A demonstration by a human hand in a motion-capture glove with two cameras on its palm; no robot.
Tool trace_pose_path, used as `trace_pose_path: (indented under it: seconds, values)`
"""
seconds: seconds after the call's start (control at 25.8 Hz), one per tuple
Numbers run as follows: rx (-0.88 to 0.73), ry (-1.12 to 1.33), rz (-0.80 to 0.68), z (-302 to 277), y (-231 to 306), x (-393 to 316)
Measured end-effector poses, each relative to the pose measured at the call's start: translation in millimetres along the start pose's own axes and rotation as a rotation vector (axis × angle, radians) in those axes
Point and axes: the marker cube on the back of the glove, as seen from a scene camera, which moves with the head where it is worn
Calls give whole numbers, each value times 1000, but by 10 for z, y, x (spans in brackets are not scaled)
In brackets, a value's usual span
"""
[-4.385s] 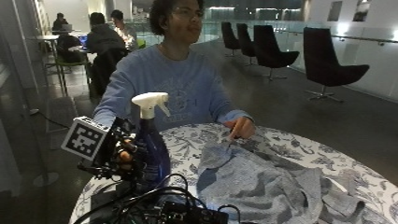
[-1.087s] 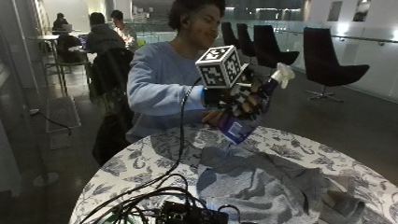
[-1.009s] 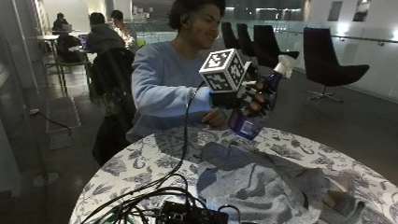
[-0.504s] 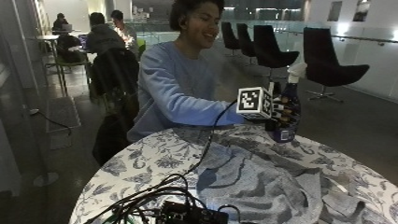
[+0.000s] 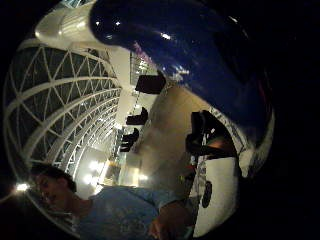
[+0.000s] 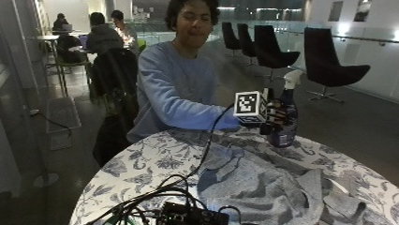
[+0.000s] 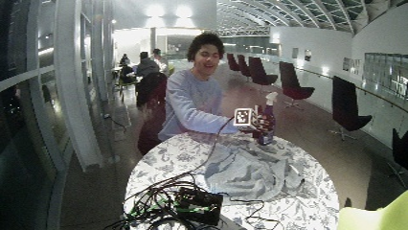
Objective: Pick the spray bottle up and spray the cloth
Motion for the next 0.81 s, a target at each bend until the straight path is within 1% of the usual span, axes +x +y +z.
trace_pose_path:
  seconds: [0.19, 0.39, 0.62, 0.81]
  values:
    - [-63, 96, -17, -416, 292, -34]
    - [-103, 318, -8, -1035, 772, 106]
    - [0, 630, 19, -1945, 1514, 501]
    - [116, 738, 145, -2542, 2236, 755]
